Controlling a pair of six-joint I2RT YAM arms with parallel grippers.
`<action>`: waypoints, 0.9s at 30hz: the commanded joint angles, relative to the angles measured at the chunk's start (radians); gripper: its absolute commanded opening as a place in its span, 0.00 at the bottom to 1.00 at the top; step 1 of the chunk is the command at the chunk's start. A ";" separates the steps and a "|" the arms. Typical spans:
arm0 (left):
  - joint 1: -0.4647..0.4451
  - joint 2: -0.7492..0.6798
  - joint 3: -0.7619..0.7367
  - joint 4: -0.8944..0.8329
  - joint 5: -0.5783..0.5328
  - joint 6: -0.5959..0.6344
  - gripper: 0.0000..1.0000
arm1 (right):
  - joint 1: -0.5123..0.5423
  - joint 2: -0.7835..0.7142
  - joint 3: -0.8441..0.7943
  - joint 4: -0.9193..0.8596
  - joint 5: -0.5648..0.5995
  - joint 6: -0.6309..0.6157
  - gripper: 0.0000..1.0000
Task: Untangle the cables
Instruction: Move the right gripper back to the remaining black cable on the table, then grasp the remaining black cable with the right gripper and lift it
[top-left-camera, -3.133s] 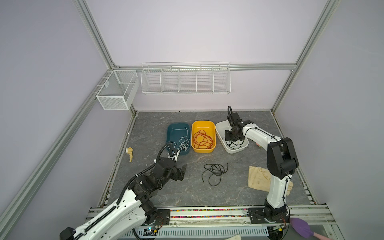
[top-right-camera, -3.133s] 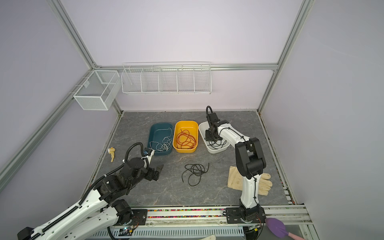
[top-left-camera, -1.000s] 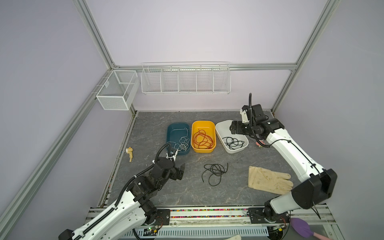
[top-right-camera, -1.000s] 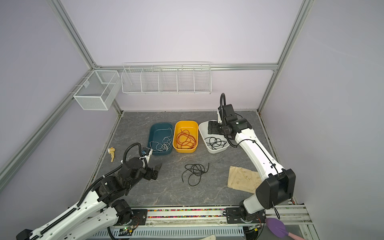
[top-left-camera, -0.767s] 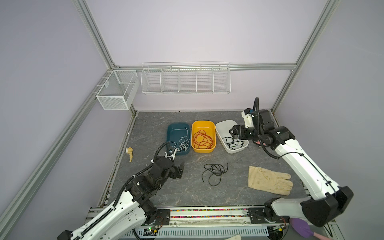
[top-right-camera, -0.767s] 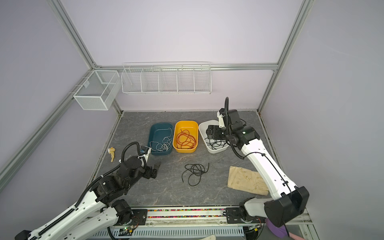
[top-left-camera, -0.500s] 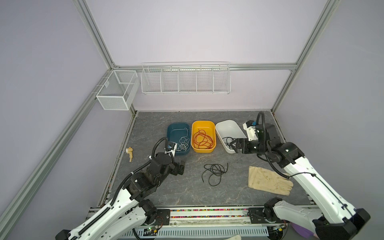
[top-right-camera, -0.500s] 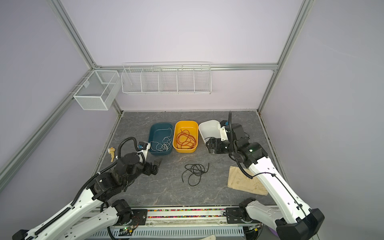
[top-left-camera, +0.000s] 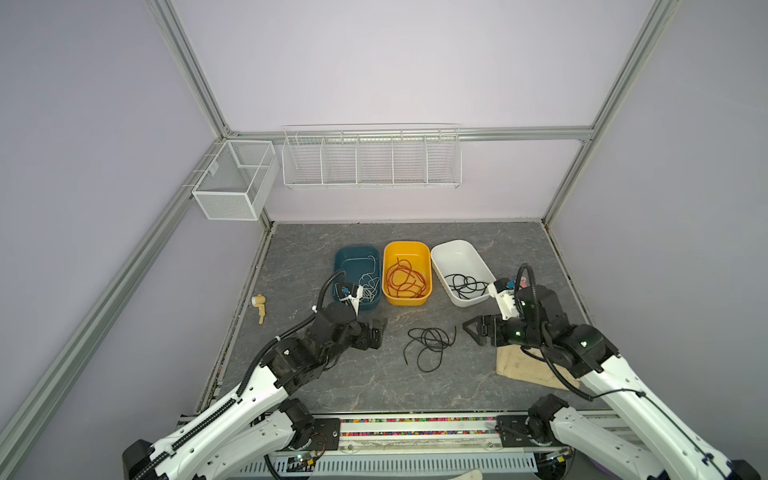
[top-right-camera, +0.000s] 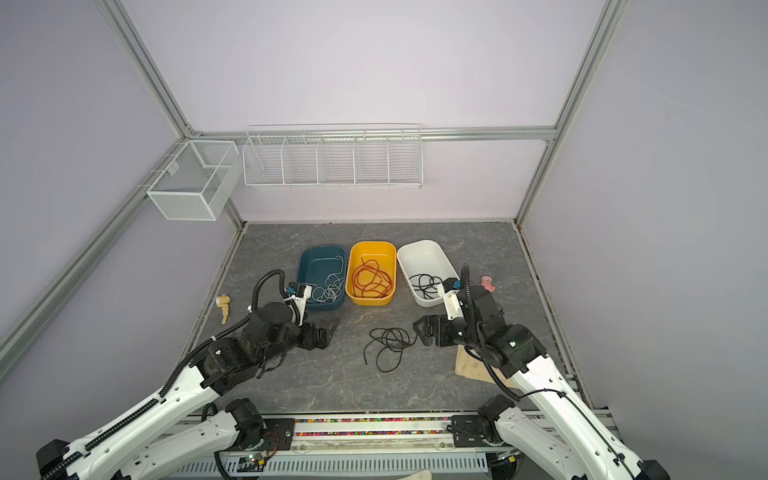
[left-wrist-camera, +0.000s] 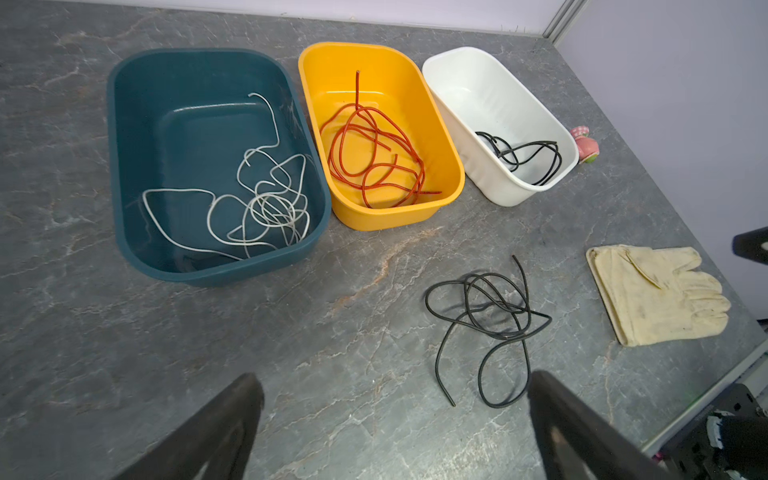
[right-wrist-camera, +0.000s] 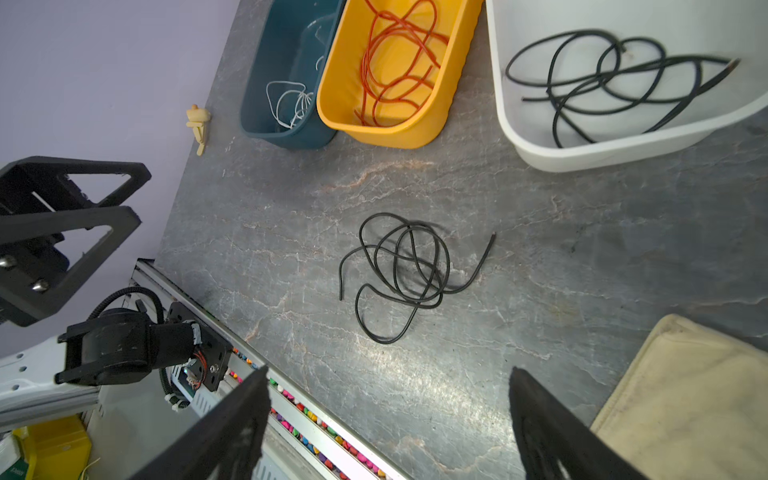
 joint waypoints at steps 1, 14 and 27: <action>-0.046 0.013 -0.030 0.036 -0.020 -0.058 0.99 | 0.025 -0.013 -0.077 0.073 -0.060 0.049 0.94; -0.098 0.062 -0.082 0.096 0.015 -0.066 0.99 | 0.145 0.091 -0.182 0.205 0.124 -0.011 0.91; -0.098 0.059 -0.122 0.137 0.057 -0.087 1.00 | 0.225 0.300 -0.172 0.336 0.179 -0.081 0.71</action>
